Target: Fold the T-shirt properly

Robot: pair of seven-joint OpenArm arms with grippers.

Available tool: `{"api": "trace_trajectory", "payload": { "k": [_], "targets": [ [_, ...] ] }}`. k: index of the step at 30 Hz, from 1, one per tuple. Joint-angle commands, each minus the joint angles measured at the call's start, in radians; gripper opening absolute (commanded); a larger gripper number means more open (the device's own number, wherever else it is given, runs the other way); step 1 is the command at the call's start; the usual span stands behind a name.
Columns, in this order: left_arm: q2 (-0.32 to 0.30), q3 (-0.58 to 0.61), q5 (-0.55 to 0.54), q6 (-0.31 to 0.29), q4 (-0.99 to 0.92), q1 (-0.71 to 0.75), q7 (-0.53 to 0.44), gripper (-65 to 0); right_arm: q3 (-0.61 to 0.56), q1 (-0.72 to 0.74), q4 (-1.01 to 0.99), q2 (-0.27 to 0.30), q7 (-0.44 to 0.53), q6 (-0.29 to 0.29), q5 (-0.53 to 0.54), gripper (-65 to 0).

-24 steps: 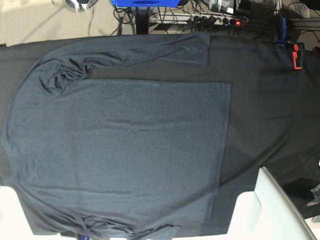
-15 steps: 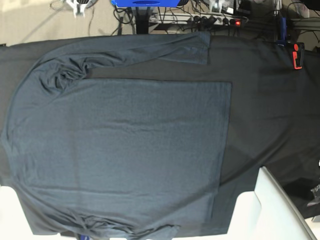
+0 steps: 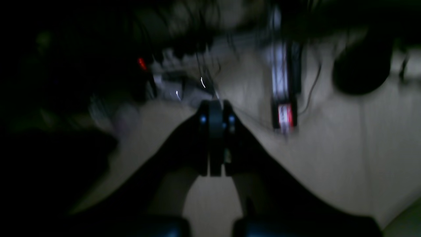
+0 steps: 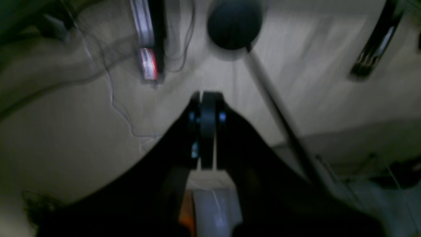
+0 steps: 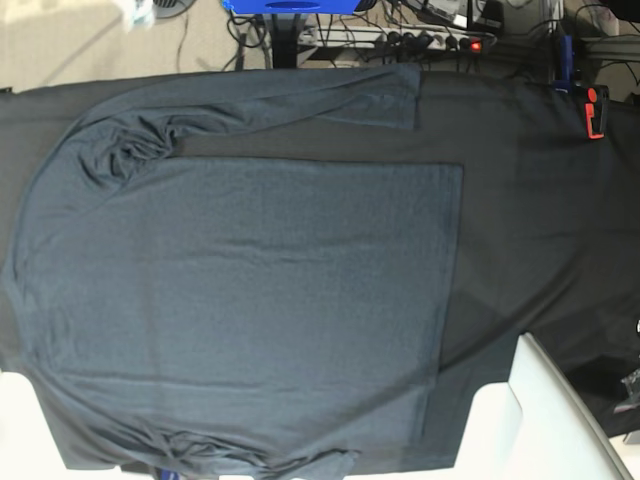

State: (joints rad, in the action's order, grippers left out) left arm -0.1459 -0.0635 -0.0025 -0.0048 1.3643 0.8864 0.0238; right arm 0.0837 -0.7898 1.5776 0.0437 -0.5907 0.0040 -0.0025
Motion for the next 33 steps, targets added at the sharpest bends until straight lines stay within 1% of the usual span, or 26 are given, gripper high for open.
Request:
{"api": "trace_trajectory", "payload": {
  "k": [1,4,6,9,10,11,12,13,14,15,16,17,19,20,21,23,24,26,28,29,30,31,32,33],
  "targets": [
    [-0.01,-0.023,0.0,0.01,0.071,0.046,-0.023,-65.0,0.021,-0.036,0.077,0.009,-0.022,-0.002,0.003,-65.0],
    [-0.011,-0.065,0.0,0.01,0.258,0.122,-0.023,-65.0,0.075,-0.072,0.261,0.011,-0.085,0.003,0.005,-65.0],
    [-0.011,-0.089,-0.026,0.01,0.363,0.158,-0.023,-65.0,0.1,-0.079,0.366,0.011,-0.101,0.003,0.005,-65.0],
    [-0.014,-0.111,-0.184,0.004,0.473,0.178,-0.017,-65.0,0.097,-0.078,0.45,0.009,-0.093,0.004,0.008,-65.0],
    [-0.021,-0.123,-0.241,-0.016,0.496,0.178,-0.015,-65.0,0.095,-0.061,0.452,0.009,-0.091,0.004,0.026,-65.0],
    [-0.031,-0.135,-0.304,-0.051,0.51,0.178,-0.015,-65.0,0.097,-0.046,0.45,0.009,-0.097,0.009,0.065,-65.0],
    [-0.041,-0.144,-0.365,-0.1,0.516,0.178,-0.015,-65.0,0.095,-0.038,0.45,0.009,-0.101,0.031,0.121,-65.0],
    [-0.053,-0.155,-0.422,-0.153,0.518,0.178,-0.017,-65.0,0.09,-0.036,0.45,0.011,-0.101,0.069,0.186,-65.0],
    [-0.065,-0.166,-0.465,-0.208,0.519,0.176,-0.015,-65.0,0.093,-0.036,0.45,0.012,-0.101,0.123,0.255,-64.7],
    [-0.074,-0.175,-0.489,-0.252,0.516,0.172,-0.015,-65.0,0.097,-0.032,0.45,0.015,-0.101,0.176,0.313,-63.0],
    [-0.076,-0.189,-0.503,-0.283,0.516,0.17,-0.015,-65.0,0.098,-0.029,0.45,0.018,-0.101,0.236,0.371,-60.5],
    [-0.073,-0.212,-0.508,-0.307,0.516,0.169,-0.015,-65.0,0.101,-0.021,0.45,0.022,-0.101,0.302,0.431,-57.0],
    [-0.065,-0.255,-0.514,-0.349,0.514,0.167,-0.018,-65.0,0.11,0.0,0.449,0.048,-0.102,0.423,0.536,-46.8],
    [-0.062,-0.263,-0.514,-0.373,0.514,0.158,-0.015,-65.0,0.112,0.007,0.447,0.057,-0.102,0.457,0.579,-42.0],
    [-0.062,-0.272,-0.515,-0.403,0.514,0.144,-0.014,-65.0,0.12,0.008,0.447,0.066,-0.102,0.495,0.628,-35.9],
    [-0.06,-0.276,-0.517,-0.416,0.505,0.132,-0.012,-65.0,0.121,0.016,0.447,0.088,-0.102,0.549,0.703,-27.2],
    [-0.06,-0.275,-0.517,-0.416,0.498,0.132,-0.012,-65.0,0.121,0.025,0.445,0.103,-0.102,0.571,0.737,-23.9],
    [-0.059,-0.267,-0.518,-0.416,0.49,0.115,-0.012,-64.8,0.121,0.043,0.438,0.12,-0.102,0.598,0.793,-22.4],
    [-0.05,-0.266,-0.52,-0.416,0.467,0.104,-0.011,-54.3,0.121,0.068,0.422,0.121,-0.102,0.618,0.83,-21.9],
    [-0.041,-0.266,-0.526,-0.416,0.452,0.098,-0.011,-47.6,0.121,0.08,0.415,0.121,-0.102,0.629,0.843,-21.9],
    [-0.037,-0.266,-0.548,-0.423,0.438,0.084,-0.011,-41.1,0.121,0.089,0.409,0.121,-0.102,0.64,0.847,-21.8],
    [-0.039,-0.266,-0.58,-0.423,0.419,0.075,-0.011,-33.4,0.121,0.099,0.406,0.121,-0.102,0.652,0.847,-21.8],
    [-0.039,-0.266,-0.617,-0.423,0.395,0.066,-0.011,-27.0,0.121,0.105,0.406,0.121,-0.102,0.664,0.847,-21.8],
    [-0.042,-0.266,-0.649,-0.423,0.367,0.055,-0.011,-21.9,0.121,0.111,0.404,0.121,-0.102,0.673,0.847,-21.8]
  ]
}}
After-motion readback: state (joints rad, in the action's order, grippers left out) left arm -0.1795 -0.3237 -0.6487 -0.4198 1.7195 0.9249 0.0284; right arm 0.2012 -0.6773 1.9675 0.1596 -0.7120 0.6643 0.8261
